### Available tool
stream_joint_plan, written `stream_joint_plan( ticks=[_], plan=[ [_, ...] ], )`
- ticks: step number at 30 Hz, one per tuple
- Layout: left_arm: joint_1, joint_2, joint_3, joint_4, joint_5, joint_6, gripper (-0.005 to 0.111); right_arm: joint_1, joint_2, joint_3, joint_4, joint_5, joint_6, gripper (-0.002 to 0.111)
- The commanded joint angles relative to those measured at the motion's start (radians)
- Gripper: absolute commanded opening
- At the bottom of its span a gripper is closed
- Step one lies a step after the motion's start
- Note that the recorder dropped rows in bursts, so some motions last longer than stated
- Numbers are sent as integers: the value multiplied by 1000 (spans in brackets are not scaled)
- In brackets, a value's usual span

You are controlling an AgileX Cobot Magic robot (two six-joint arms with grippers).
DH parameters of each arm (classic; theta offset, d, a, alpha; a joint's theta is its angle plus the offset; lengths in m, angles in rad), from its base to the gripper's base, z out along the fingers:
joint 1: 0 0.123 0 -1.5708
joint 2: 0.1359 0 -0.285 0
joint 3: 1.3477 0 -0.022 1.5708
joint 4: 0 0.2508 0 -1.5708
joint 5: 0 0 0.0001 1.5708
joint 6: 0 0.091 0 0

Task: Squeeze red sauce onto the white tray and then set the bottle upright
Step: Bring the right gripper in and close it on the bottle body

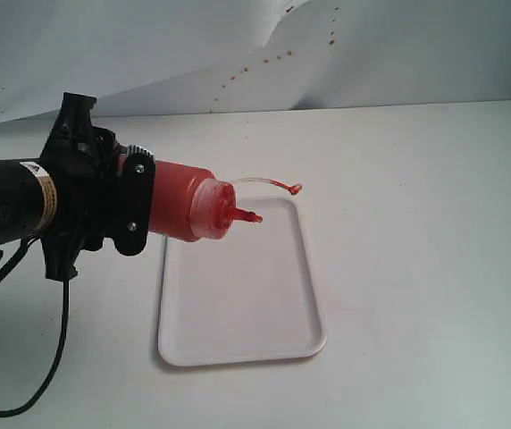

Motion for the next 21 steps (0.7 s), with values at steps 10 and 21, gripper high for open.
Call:
stream_joint_plan(
  ticks=[10,21],
  plan=[
    [-191,-6,-17,181,251,-6,0,3,608,-107,-320,-278,67,0],
    [-191,-6,-17,306,294,-6,0,206,628,-107,-418,-224,-103,105]
  ],
)
